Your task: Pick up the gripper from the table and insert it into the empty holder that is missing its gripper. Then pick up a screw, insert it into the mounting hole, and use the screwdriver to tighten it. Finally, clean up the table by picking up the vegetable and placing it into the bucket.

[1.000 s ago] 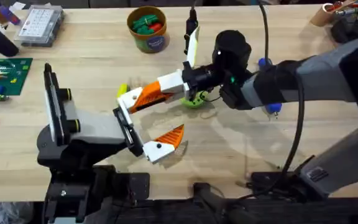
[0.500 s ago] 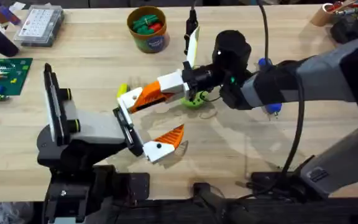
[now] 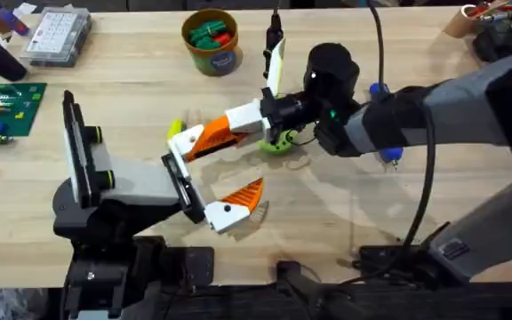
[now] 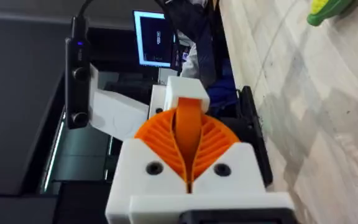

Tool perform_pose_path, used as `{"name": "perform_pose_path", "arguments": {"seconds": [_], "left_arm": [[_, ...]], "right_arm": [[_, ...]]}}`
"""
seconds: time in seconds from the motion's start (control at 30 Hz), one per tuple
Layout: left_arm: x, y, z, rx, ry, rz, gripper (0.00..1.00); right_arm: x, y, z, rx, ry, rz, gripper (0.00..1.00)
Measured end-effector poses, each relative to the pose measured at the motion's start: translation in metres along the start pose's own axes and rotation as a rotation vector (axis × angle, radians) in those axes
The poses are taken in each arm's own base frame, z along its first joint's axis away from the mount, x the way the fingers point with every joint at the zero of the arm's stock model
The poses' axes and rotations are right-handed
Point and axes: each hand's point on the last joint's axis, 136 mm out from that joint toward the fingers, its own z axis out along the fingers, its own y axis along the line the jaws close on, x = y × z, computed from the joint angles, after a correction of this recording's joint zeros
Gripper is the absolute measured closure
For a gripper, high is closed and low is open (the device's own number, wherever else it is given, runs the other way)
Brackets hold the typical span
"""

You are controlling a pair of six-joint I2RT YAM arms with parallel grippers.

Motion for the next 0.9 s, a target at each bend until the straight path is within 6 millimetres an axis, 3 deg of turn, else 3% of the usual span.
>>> {"name": "perform_pose_path", "arguments": {"seconds": [0.17, 0.2, 0.33, 0.37, 0.4, 0.77, 0.9], "left_arm": [[0.0, 0.0, 0.0, -0.001, 0.0, -0.001, 0.014], [0.0, 0.0, 0.0, 0.0, 0.0, -0.001, 0.014], [0.001, -0.005, 0.0, 0.026, 0.003, 0.0, 0.014], [0.001, -0.006, 0.0, 0.032, 0.003, 0.0, 0.014], [0.001, -0.006, 0.0, 0.035, 0.003, 0.0, 0.014], [0.001, -0.007, 0.0, 0.041, 0.004, -0.002, 0.013], [0.001, -0.007, 0.0, 0.041, 0.004, -0.002, 0.015]], "right_arm": [[0.0, 0.0, 0.0, 0.001, -0.001, 0.004, 0.96], [0.0, -0.001, 0.0, 0.002, -0.001, 0.007, 0.845], [0.001, -0.003, 0.004, 0.007, -0.005, 0.017, 0.224], [0.001, -0.003, 0.005, 0.008, -0.004, 0.016, 0.096], [0.002, -0.004, 0.006, 0.008, -0.004, 0.017, 0.031], [-0.007, -0.005, -0.003, 0.013, -0.036, 0.02, 0.006], [-0.014, 0.009, -0.017, 0.002, -0.057, -0.011, 0.007]]}}
